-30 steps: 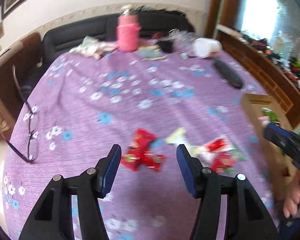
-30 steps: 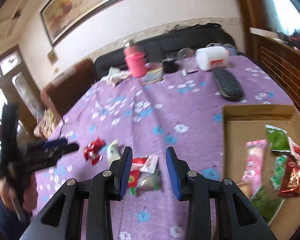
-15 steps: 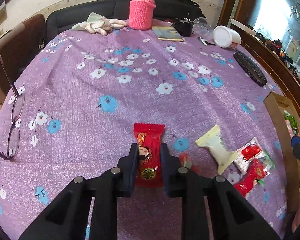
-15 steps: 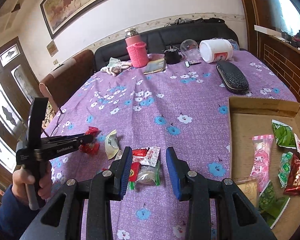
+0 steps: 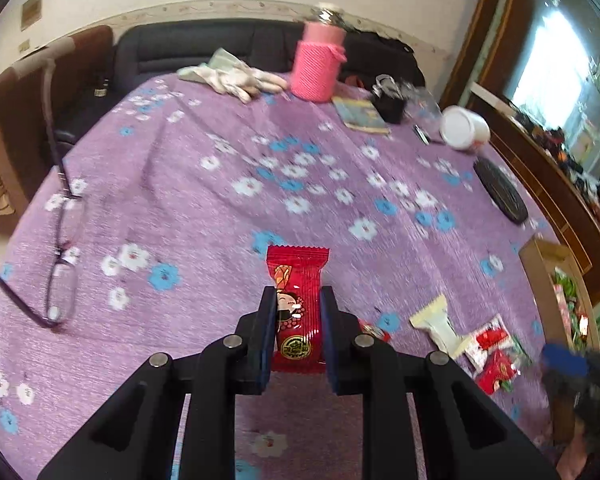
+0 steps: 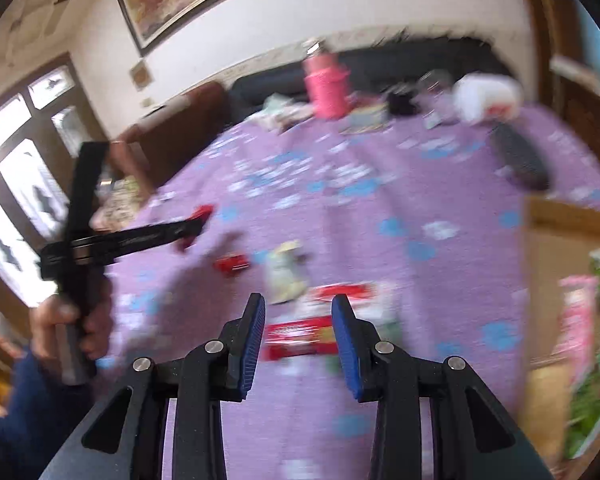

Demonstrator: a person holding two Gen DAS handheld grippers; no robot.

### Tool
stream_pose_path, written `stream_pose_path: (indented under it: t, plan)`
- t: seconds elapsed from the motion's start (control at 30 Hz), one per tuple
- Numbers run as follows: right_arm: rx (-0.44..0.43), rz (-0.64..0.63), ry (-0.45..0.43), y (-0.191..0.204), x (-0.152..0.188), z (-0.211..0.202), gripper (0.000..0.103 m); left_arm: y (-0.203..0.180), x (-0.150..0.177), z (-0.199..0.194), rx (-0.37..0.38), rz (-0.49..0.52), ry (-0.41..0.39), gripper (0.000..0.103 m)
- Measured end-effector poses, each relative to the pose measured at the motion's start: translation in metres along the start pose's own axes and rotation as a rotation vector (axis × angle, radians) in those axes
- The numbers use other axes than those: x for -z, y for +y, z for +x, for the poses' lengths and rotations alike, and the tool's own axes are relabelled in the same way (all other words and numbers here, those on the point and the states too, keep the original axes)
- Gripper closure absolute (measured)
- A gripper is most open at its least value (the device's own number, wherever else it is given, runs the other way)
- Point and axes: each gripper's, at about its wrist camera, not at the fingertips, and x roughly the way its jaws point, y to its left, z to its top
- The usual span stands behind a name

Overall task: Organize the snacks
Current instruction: 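Grasp a red candy pack with the left tool while the right tool grasps another red pack, then lift both red packs above the table with both tools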

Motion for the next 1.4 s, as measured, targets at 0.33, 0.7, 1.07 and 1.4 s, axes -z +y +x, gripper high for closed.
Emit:
stream_pose_path:
  t: [0.33,0.7,1.07,1.4]
  plan:
    - [-0.021,0.285,0.178,0.03,-0.041,0.085,0.065,0.024,-0.006,-0.014,-0.058,-0.07,-0.041,0.083]
    - [0.113,0.276,0.291,0.049,-0.053,0.146,0.065,0.032,-0.008,-0.017,-0.031,-0.118,-0.041,0.083]
    - [0.073,0.108,0.246,0.044,-0.023,0.113,0.082,0.023,-0.005,-0.011,-0.01,-0.1,-0.016,0.083]
    - [0.035,0.003,0.019,0.03,0.001,0.051,0.082,-0.01,0.01,-0.009,0.063,-0.035,-0.006,0.083]
